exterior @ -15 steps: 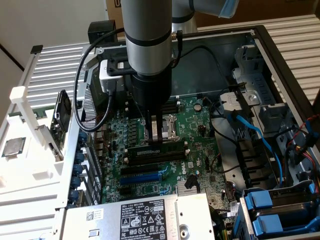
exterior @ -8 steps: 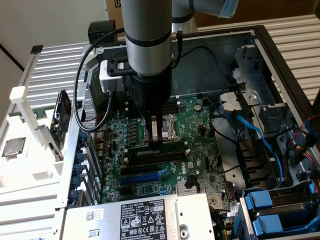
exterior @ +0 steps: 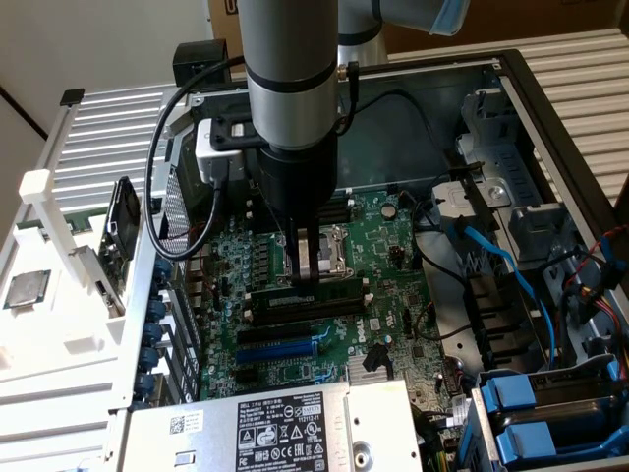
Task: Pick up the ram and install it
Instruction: 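Press down the ram until it locks into place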
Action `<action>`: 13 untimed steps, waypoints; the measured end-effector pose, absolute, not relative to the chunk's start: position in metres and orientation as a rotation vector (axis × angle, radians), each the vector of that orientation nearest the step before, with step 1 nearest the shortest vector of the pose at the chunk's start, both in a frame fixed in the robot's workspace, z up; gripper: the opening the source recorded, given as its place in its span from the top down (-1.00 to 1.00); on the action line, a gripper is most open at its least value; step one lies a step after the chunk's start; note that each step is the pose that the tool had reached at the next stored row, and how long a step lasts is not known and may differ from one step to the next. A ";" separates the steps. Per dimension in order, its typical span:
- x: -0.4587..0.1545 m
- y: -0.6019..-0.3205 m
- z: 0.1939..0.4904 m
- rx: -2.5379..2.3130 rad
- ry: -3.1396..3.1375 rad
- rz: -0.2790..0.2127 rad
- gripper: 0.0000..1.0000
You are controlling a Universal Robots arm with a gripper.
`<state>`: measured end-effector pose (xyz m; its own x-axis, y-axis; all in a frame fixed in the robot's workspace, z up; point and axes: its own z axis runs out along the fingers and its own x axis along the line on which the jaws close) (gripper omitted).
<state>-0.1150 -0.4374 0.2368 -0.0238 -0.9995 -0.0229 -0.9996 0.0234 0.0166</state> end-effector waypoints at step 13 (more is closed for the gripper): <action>-0.115 -0.437 0.235 -2.189 2.246 0.044 0.76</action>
<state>-0.1151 -0.4374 0.2352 -0.0257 -0.9994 -0.0229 -0.9995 0.0254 0.0166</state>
